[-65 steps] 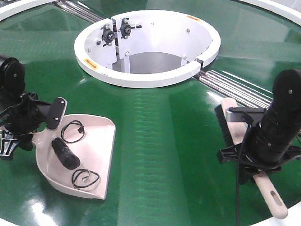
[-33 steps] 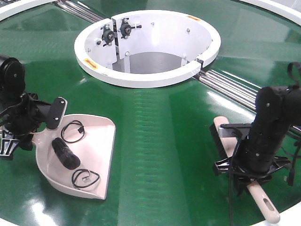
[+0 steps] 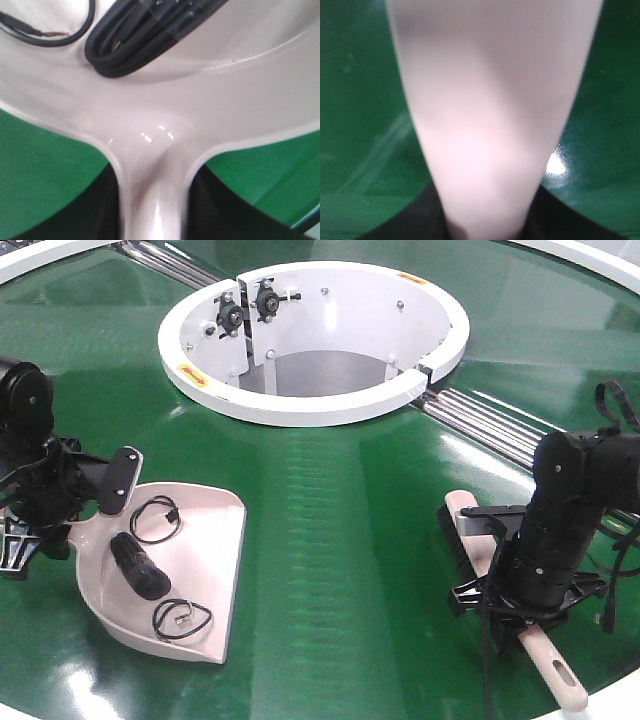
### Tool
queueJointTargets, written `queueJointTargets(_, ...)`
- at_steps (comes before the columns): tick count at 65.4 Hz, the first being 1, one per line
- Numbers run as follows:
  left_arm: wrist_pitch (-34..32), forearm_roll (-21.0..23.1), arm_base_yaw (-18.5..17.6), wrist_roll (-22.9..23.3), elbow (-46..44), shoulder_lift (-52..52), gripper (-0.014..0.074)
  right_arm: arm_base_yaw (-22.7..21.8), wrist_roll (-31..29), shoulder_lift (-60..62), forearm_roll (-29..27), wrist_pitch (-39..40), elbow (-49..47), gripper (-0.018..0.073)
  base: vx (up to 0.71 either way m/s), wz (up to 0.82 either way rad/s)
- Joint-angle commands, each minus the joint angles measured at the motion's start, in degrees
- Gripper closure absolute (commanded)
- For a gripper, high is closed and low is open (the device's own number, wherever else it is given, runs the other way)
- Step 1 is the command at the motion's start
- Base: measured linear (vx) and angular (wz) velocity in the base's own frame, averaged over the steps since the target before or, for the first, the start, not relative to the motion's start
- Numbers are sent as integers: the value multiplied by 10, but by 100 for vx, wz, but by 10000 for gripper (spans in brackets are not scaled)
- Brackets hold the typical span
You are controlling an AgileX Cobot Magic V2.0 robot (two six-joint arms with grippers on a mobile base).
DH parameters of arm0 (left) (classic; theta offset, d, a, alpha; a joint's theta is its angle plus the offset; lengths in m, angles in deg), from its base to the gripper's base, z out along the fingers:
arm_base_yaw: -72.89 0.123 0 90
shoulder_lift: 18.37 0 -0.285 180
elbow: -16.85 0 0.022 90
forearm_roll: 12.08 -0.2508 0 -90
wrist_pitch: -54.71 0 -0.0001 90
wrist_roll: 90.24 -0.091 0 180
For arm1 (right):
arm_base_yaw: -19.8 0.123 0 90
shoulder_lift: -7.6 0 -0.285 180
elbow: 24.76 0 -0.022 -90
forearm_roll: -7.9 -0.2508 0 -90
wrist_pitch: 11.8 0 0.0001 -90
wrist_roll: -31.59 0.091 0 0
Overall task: Clean and inspect green conveyor with broom and dustpan
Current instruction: 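Lower the brush onto the belt and open the right gripper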
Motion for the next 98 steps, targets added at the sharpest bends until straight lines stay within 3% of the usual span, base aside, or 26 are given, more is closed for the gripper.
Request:
queueJointTargets(1, -2, 6, -5, 1, -17, 24, 603, -4, -8, 19, -5, -1, -11, 560, 0, 0)
queueJointTargets(49, -6, 21, -4, 13, -15, 24, 569, -4, -22, 19, -5, 1, -11, 547, 0, 0)
queueJointTargets(61, -3, 21, -4, 13, -15, 24, 466, -4, -22, 19, -5, 0, -11, 500, 0, 0)
queueJointTargets(84, 5, 36, -4, 17, -15, 24, 149, -4, -22, 19, -5, -1, -11, 324, 0, 0)
queueJointTargets(98, 13, 44, -4, 17, -15, 29, 104, -4, -24, 19, -4, 1, -12, 190, 0, 0)
